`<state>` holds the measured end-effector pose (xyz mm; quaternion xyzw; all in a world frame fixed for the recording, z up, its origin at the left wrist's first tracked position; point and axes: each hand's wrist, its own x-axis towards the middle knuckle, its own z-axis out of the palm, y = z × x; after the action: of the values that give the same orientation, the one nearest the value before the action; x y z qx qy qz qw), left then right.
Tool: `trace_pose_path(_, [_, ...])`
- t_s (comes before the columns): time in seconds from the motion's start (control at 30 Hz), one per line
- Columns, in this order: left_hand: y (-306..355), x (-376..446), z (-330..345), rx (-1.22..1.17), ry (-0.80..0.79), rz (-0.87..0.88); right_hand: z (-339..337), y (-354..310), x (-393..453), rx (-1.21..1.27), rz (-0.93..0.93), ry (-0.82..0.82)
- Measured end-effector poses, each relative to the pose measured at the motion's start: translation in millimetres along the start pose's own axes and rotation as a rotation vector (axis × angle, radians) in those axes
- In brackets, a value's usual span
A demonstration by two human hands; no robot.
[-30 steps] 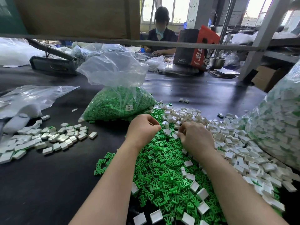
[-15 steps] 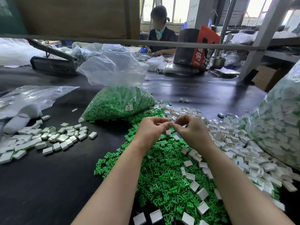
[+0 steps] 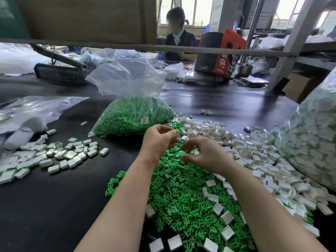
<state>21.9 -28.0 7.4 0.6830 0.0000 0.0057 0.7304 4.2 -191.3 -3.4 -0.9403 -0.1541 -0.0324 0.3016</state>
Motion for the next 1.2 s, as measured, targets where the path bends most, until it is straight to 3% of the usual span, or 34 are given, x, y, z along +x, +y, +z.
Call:
trace_pose_path(0.07, [-0.1, 0.1, -1.5, -0.007, 0.008, 0.005, 4.0, -2.9, -0.2, -0.113, 0.006, -0.069])
trace_pose_path(0.43, [0.8, -3.0, 0.8, 0.043, -0.010, 0.007, 6.2, -6.0, 1.5, -0.307, 0.035, -0.079])
trace_pose_path(0.83, [3.6, -6.9, -0.8, -0.012, -0.077, 0.026, 5.1, -7.1, 0.8, -0.224, 0.029, -0.035])
trace_pose_path(0.97, [3.0, -6.7, -2.9, -0.031, -0.105, 0.037, 3.1, -2.3, 0.3, -0.017, 0.067, 0.122])
trace_pose_path(1.07, [2.7, -5.5, -3.7, -0.043, -0.107, 0.040, -2.6, -1.2, -0.9, 0.289, 0.090, 0.290])
trace_pose_path(1.2, [2.0, -4.3, -3.9, -0.056, -0.116, 0.033, -10.2, -6.8, -3.7, 0.688, 0.115, 0.385])
